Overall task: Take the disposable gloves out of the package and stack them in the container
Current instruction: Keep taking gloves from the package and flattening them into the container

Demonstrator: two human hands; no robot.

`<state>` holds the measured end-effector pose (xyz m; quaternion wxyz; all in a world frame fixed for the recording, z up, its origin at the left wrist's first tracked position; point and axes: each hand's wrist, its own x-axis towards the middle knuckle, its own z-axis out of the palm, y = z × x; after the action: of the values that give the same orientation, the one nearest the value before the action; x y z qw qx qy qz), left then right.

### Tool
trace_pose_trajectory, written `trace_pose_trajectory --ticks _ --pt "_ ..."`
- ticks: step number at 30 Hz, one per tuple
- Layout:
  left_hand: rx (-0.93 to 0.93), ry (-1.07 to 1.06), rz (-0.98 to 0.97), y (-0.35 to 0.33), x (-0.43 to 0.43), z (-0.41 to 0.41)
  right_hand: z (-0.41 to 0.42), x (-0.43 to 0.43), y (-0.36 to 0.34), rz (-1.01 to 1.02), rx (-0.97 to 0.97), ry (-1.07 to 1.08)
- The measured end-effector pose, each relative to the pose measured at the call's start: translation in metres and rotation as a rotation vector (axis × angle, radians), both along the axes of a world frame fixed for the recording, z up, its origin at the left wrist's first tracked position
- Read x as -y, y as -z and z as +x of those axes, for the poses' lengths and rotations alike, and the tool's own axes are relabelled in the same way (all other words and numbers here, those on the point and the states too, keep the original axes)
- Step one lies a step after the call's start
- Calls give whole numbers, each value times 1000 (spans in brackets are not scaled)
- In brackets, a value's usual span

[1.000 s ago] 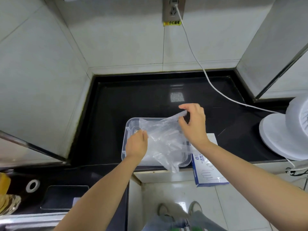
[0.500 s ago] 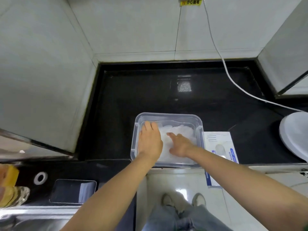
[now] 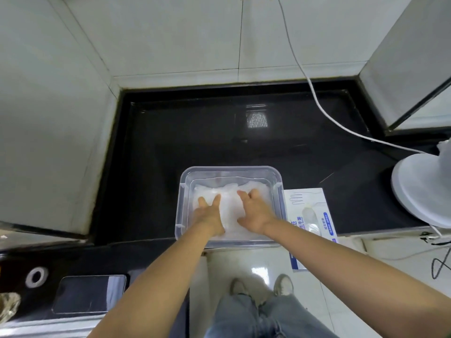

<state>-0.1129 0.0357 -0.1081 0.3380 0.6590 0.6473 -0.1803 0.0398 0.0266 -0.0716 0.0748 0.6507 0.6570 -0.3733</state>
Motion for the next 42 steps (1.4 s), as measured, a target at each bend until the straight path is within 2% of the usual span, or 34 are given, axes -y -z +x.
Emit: trace_pose_trajectory --ticks 3,7,9,13,16,18,23,27,32,37,42 --pt "-44 25 -34 -7 0 3 4 1 -4 -79 50 -67" --pt "-54 2 -4 -18 1 6 11 0 -23 -47 -145 -18" --pt "-64 -13 119 -30 3 13 19 -2 -35 65 -276 30" --pt "-5 -103 513 -64 8 38 52 -4 -70 268 -577 223" --pt "163 -130 658 -89 15 72 92 0 -79 391 -519 277" --pt "257 -90 688 -103 24 101 121 9 -72 364 -389 288" --pt "474 -28 549 -112 59 167 170 48 -38 127 -53 156" --pt "389 30 318 -84 86 193 174 72 -21 75 41 88" --pt "223 24 145 -46 96 188 166 80 -13 198 123 99" --pt "204 -45 135 -37 99 191 165 84 -7 298 9 181" --pt "212 -65 189 -31 97 191 175 81 -18 340 -406 264"
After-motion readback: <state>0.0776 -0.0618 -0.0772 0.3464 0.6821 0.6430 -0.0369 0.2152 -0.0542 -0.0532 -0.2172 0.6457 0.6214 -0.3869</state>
